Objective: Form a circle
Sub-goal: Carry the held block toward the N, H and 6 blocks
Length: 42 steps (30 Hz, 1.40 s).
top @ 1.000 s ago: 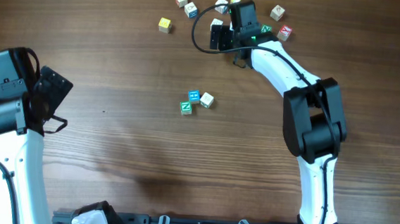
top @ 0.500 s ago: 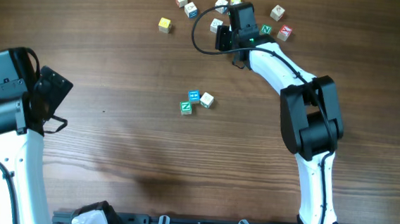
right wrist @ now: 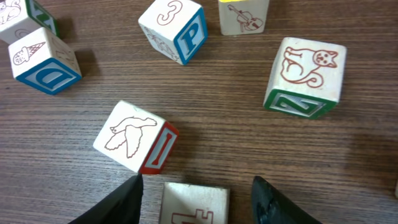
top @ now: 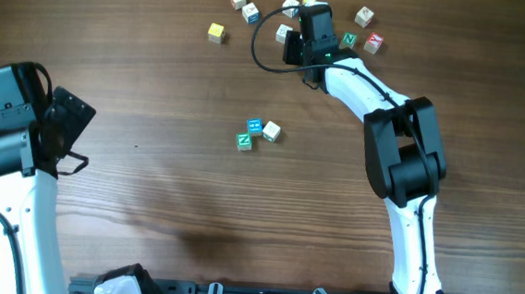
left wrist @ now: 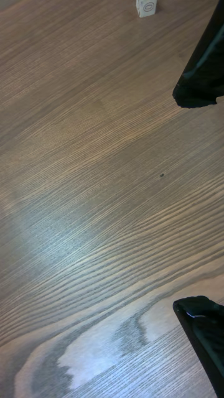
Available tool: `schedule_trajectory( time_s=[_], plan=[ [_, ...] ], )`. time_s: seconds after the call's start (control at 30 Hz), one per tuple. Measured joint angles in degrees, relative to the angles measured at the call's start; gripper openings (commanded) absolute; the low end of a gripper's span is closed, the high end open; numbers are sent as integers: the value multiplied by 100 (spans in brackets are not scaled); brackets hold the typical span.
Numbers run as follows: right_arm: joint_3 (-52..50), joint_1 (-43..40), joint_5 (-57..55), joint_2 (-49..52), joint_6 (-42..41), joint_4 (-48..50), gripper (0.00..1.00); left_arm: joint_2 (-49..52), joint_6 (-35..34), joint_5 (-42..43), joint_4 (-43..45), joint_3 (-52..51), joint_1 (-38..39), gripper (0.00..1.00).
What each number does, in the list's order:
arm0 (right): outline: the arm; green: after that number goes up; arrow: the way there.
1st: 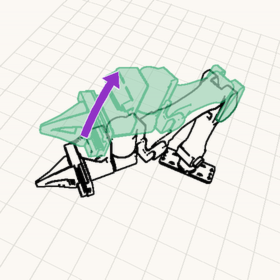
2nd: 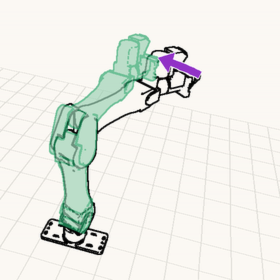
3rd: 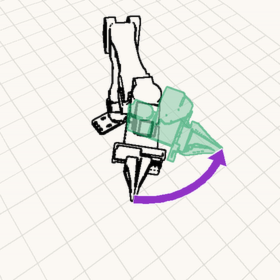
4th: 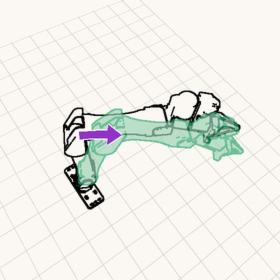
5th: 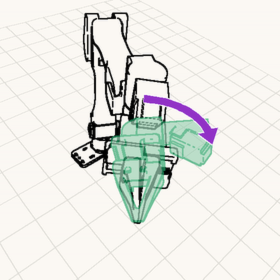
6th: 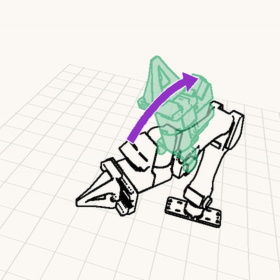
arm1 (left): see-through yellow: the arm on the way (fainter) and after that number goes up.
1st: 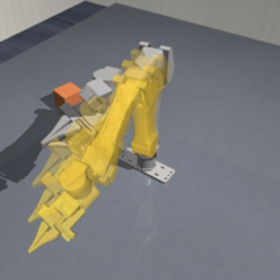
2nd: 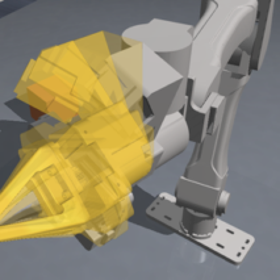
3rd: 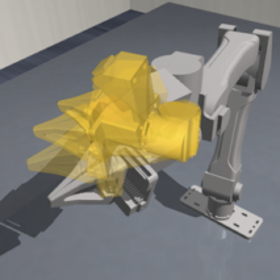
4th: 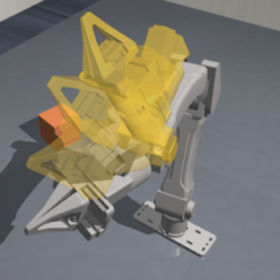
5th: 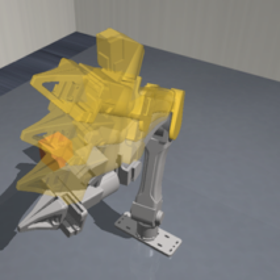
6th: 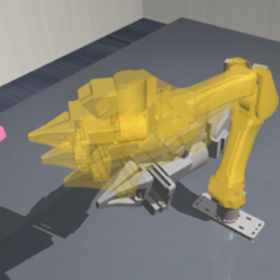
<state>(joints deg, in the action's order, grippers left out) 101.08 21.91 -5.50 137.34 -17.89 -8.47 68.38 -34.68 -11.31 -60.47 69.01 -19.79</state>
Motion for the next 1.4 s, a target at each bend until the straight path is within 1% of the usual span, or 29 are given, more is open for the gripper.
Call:
schedule_trajectory(
  time_s=[0.1,0.17,0.23,0.53,0.67,0.73,0.87,0.97,1.13,1.27,1.3,1.33,1.4],
  plan=[
    [0,0,-81,0,0,4,48,0,0,0,0,0,0,100],
    [0,0,-101,2,-2,4,41,0,0,0,0,0,0,100],
    [0,0,-101,4,-13,9,38,0,0,0,-2,0,0,100],
    [0,0,-105,4,-22,-138,35,0,0,0,0,0,0,100],
    [0,0,-105,-131,-22,-466,31,0,0,0,0,0,0,100],
    [0,0,-118,-431,-22,-787,31,0,0,0,-2,0,0,100],
    [11,0,-120,-1561,-22,-1333,31,0,0,0,4,0,0,100],
    [33,0,-122,-2194,-24,-1873,29,2,0,0,0,0,0,100],
    [33,0,-120,-3359,-22,-3038,29,0,0,-2,2,0,0,100],
    [37,0,-118,-4841,-162,-4218,29,0,0,0,0,0,0,100],
    [48,0,-122,-5084,-190,-4382,29,2,0,-2,-2,0,0,100],
    [109,0,-90,-5534,-306,-4966,30,0,0,-2,0,0,0,100],
    [166,0,22,-5796,-411,-5488,29,2,0,-2,2,0,0,100]
  ],
)
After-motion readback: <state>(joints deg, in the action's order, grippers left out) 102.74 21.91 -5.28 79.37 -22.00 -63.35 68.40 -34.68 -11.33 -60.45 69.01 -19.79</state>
